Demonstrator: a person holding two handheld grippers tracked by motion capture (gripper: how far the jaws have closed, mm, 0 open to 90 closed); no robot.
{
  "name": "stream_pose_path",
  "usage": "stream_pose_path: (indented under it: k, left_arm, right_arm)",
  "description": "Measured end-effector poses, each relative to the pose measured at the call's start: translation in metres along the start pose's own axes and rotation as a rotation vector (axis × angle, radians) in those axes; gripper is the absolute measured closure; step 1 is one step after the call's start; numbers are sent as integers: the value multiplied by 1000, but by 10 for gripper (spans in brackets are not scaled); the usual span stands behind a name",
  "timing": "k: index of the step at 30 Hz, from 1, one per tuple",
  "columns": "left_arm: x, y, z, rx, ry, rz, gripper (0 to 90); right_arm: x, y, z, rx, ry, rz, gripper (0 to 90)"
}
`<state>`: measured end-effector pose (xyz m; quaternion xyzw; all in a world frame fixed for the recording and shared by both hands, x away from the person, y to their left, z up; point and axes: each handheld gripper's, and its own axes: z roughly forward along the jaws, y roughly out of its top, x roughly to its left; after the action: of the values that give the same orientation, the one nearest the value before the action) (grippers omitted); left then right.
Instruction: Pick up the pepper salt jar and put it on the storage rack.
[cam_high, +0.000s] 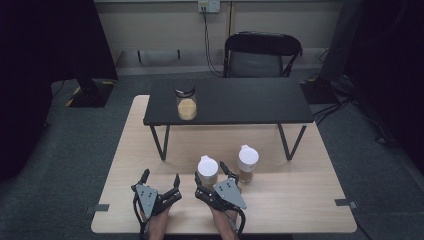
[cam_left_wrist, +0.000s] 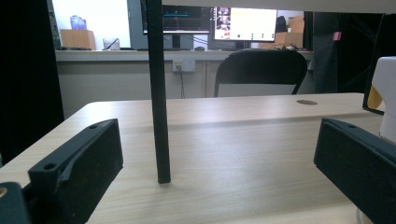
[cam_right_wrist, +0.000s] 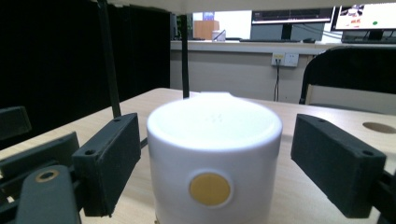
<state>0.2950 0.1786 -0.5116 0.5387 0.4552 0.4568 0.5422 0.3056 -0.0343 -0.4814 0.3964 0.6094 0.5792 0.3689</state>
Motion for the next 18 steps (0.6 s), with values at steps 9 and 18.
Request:
stream_pose_path:
  k: [9, 18]
  left_arm:
    - [0, 0, 0, 0, 1, 0, 8]
    - [0, 0, 0, 0, 1, 0, 8]
  right_arm:
    - [-3, -7, 5, 35, 16, 10, 185]
    - [-3, -10, 7, 57, 35, 8, 226]
